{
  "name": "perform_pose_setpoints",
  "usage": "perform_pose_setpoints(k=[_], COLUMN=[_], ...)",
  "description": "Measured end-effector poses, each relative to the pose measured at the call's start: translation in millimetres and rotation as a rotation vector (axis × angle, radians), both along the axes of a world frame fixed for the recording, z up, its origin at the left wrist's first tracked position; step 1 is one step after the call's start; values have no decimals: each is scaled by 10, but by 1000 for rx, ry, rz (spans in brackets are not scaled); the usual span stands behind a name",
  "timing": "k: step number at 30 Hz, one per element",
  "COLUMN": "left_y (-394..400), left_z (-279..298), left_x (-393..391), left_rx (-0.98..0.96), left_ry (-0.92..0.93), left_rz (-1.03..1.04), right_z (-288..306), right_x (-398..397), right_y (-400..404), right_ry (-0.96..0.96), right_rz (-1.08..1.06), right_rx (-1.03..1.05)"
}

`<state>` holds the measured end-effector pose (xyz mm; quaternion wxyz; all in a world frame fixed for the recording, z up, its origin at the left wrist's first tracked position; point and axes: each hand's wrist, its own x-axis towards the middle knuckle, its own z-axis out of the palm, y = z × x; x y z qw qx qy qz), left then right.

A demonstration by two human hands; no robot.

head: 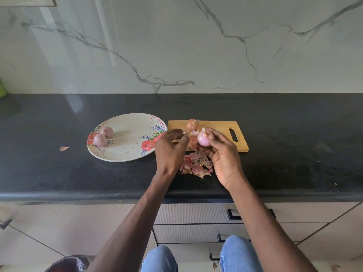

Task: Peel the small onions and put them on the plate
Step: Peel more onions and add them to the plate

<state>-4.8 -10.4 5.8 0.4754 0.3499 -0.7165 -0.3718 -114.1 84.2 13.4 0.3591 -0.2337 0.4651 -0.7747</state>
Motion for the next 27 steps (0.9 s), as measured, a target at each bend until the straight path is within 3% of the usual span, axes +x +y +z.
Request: perform_pose_setpoints(k=[4,10,27], left_y=[17,26,9], left_z=[20,63,83], left_x=[-12,-11,22], left_rx=[284,545,605], left_ry=[218,309,346], left_rz=[-260,-382,-430], right_z=[-31,-31,-56], right_x=[-9,2,29], right_y=[-17,-27,-26], right_ry=[39,63,206], right_rz=[-29,-30,-85], right_rx=[12,16,43])
